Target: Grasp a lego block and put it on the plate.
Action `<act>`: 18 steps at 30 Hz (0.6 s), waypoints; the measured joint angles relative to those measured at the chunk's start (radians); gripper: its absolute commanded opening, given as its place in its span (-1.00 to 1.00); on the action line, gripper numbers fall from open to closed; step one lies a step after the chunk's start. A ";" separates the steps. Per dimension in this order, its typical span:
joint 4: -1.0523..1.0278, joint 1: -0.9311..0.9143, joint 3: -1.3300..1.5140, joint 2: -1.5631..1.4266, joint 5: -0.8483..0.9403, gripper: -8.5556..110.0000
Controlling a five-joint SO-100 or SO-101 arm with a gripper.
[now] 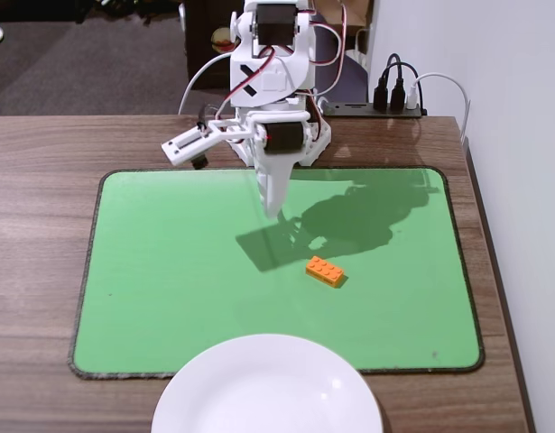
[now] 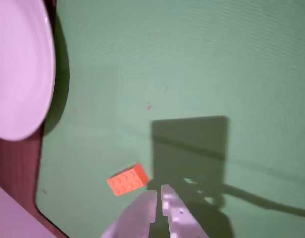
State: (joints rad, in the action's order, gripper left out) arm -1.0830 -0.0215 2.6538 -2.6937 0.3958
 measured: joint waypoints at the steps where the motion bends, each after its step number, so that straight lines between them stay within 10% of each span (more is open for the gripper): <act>1: -0.002 0.008 -0.015 0.026 0.025 -0.85; 18: -0.067 0.060 -0.310 0.310 0.403 -0.85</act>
State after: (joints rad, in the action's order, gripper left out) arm -1.1505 0.0383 2.3439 -2.3838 0.7992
